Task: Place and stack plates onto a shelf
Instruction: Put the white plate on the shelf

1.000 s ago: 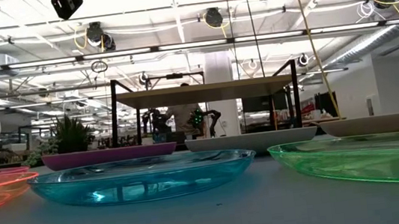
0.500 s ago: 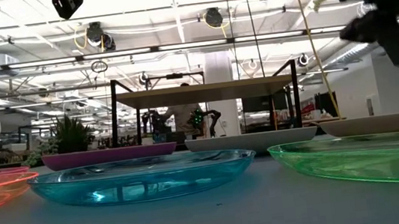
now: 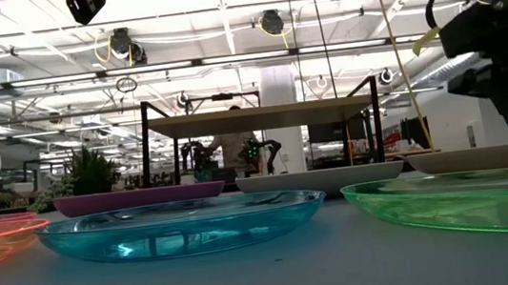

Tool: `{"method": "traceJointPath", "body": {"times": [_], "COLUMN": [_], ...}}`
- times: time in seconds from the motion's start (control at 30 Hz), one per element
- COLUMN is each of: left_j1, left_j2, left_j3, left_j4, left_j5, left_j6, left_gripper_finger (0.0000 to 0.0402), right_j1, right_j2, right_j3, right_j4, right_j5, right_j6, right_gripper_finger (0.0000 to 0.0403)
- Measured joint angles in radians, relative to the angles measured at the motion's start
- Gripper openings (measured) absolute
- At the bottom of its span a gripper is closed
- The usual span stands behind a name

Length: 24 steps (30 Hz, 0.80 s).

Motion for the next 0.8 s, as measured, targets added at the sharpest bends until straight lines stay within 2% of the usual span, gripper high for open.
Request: {"method": "traceJointPath", "body": {"times": [0.23, 0.47, 0.63, 0.8], "left_j1": [0.0, 0.0, 0.0, 0.0], "left_j2": [0.0, 0.0, 0.0, 0.0], "left_j3": [0.0, 0.0, 0.0, 0.0], "left_j4": [0.0, 0.0, 0.0, 0.0], "left_j5": [0.0, 0.0, 0.0, 0.0], "left_j6": [-0.001, -0.003, -0.008, -0.013], "left_gripper_finger": [0.0003, 0.0003, 0.0003, 0.0003], "right_j1": [0.0, 0.001, 0.0, 0.0], "right_j2": [0.0, -0.003, -0.009, -0.027], "right_j3": [-0.064, -0.076, -0.065, 0.032], "right_j4": [0.071, 0.065, 0.053, -0.041], "right_j5": [0.026, 0.07, 0.075, 0.053], "right_j6": [0.053, 0.1, 0.154, 0.193], "right_gripper_finger": [0.0117, 0.0015, 0.0009, 0.0003]}}
